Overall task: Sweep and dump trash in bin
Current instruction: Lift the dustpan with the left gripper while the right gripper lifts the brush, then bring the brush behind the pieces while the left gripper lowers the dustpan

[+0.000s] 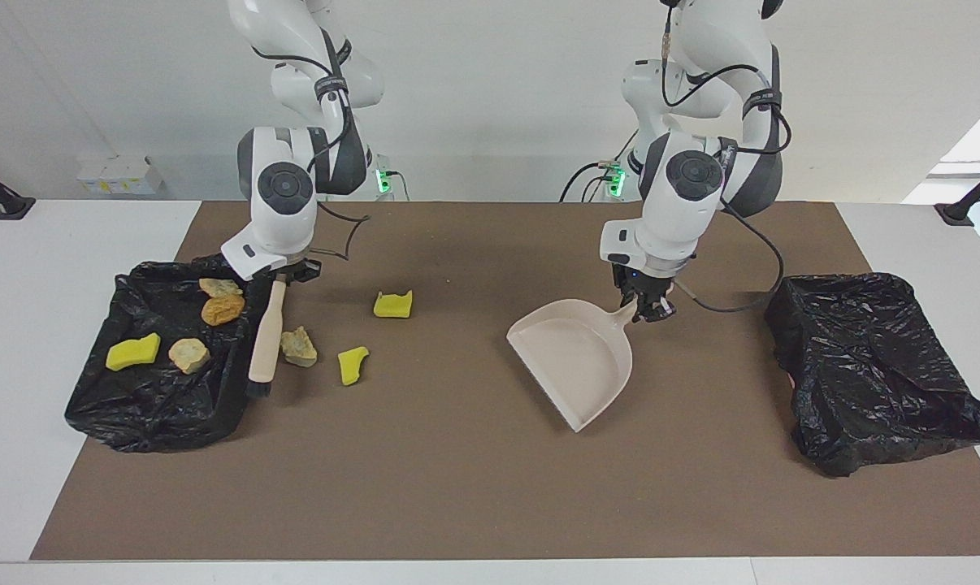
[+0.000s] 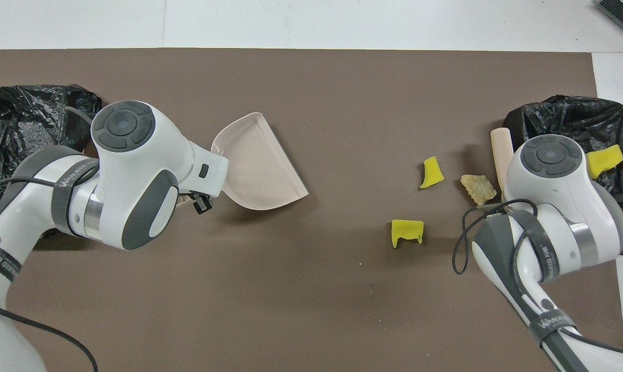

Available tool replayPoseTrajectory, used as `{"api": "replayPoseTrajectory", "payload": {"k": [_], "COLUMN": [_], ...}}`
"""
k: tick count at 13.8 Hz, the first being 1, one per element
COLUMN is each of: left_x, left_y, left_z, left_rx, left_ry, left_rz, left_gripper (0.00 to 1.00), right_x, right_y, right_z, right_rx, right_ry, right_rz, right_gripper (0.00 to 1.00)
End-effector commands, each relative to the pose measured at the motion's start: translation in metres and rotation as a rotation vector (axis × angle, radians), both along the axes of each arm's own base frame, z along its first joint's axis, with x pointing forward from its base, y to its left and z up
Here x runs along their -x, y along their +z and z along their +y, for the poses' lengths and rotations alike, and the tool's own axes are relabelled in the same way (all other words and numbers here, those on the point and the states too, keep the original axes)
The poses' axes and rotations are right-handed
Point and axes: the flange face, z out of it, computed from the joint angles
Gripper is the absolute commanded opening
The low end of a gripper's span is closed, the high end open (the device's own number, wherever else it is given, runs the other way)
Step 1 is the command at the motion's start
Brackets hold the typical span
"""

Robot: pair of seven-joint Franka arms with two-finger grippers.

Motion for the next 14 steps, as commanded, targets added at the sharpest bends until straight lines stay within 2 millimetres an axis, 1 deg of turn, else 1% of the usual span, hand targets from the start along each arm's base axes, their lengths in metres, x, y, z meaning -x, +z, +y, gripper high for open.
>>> {"api": "replayPoseTrajectory", "payload": {"k": [1,3,4,5,6,7,8,10,11,12,13,14], "left_x": [0.046,0.062,0.069,0.07,0.072,0.076,0.078,0.082,0.082,0.083,0.083,0.083], "left_y": [-0.013,-0.028,-0.03,-0.032,-0.033,-0.036,-0.036,-0.038,-0.039,-0.039,-0.039,-0.039], "left_z": [-0.03,-0.036,-0.048,-0.052,-0.052,-0.049,-0.047,-0.043,-0.043,-0.042,-0.042,-0.041], "left_rx": [-0.014,-0.015,-0.023,-0.024,-0.026,-0.034,-0.049,-0.081,-0.083,-0.083,-0.084,-0.084], "left_ry": [-0.117,-0.145,-0.182,-0.194,-0.198,-0.203,-0.219,-0.252,-0.258,-0.257,-0.259,-0.256], "left_rz": [-0.017,-0.033,-0.05,-0.059,-0.055,-0.052,-0.059,-0.073,-0.079,-0.079,-0.078,-0.078], "left_gripper": [0.0,0.0,0.0,0.0,0.0,0.0,0.0,0.0,0.0,0.0,0.0,0.0], "right_x": [0.003,0.007,0.012,0.013,0.014,0.014,0.013,0.012,0.012,0.009,0.01,0.012], "right_y": [-0.015,-0.025,-0.032,-0.035,-0.037,-0.038,-0.04,-0.045,-0.05,-0.049,-0.048,-0.048], "right_z": [-0.012,-0.009,-0.005,0.004,0.012,0.016,0.023,0.042,0.059,0.069,0.082,0.091], "right_rx": [0.013,0.012,0.011,0.0,-0.004,-0.013,-0.06,-0.127,-0.159,-0.194,-0.207,-0.22], "right_ry": [0.053,0.068,0.077,0.088,0.105,0.11,0.088,0.057,0.048,0.015,0.018,0.013], "right_rz": [0.037,0.06,0.075,0.074,0.072,0.073,0.064,0.057,0.066,0.059,0.061,0.062], "right_gripper": [0.0,0.0,0.0,0.0,0.0,0.0,0.0,0.0,0.0,0.0,0.0,0.0]}}
